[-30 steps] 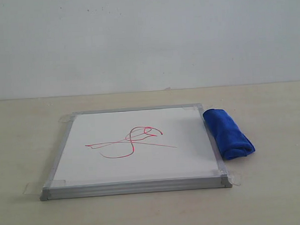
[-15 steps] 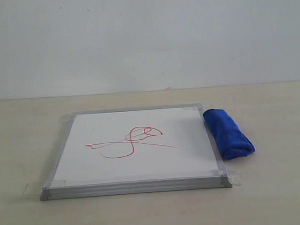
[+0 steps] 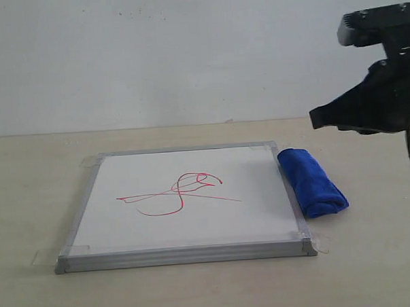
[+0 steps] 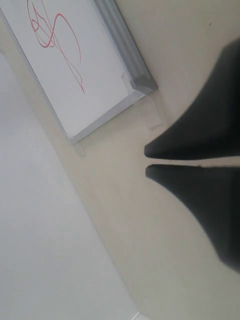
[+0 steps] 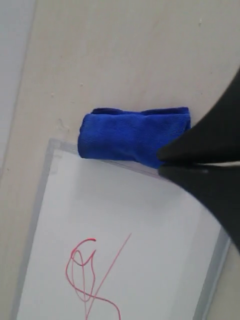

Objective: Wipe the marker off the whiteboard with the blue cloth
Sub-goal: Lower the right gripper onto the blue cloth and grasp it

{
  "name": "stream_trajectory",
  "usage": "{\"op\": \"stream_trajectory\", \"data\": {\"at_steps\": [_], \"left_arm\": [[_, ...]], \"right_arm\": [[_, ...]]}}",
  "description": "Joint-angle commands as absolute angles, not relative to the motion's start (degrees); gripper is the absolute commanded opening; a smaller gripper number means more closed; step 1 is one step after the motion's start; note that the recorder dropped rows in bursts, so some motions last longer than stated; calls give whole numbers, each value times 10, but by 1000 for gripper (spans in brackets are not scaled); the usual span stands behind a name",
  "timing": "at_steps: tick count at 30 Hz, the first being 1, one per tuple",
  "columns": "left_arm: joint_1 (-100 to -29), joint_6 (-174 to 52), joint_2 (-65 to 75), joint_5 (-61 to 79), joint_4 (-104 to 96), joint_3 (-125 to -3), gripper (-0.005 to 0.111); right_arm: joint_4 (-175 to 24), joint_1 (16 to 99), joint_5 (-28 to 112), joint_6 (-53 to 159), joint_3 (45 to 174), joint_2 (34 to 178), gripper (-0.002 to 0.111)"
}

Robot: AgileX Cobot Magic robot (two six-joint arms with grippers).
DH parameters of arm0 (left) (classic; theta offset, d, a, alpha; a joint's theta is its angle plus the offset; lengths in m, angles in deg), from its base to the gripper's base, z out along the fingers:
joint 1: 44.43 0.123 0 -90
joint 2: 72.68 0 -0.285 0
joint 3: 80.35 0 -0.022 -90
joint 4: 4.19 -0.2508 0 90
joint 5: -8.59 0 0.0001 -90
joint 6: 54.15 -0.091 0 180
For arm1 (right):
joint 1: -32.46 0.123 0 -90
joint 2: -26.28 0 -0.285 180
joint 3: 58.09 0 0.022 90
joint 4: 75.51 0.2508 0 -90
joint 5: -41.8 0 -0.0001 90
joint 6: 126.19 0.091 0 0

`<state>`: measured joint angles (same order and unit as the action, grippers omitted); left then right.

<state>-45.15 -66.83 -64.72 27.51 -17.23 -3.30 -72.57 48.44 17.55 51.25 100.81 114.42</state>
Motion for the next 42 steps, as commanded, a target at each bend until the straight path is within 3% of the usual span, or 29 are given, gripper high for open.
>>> {"op": "stream_trajectory", "data": {"at_steps": [1,3,5,6,8,11,22,42], "left_arm": [[-450,-671,-649,274,-175,-31,4],[-450,-671,-649,274,-175,-31,4],[-450,-671,-649,274,-175,-31,4],[-450,-671,-649,274,-175,-31,4],[-450,-671,-649,274,-175,-31,4],[-450,-671,-649,274,-175,-31,4],[-450,-671,-649,274,-175,-31,4],[-450,-671,-649,274,-175,-31,4]], "right_arm": [[-732,486,81,523,1108,1241,0],[-732,486,57,493,1154,1287,7],[-732,486,33,500,1191,1325,30],[-732,486,24,529,1212,1344,55],[-737,486,22,582,1232,1370,71],[-755,485,0,624,1256,1408,66],[-752,445,-123,638,1359,1510,66],[-746,444,-233,602,1523,1638,66]]}}
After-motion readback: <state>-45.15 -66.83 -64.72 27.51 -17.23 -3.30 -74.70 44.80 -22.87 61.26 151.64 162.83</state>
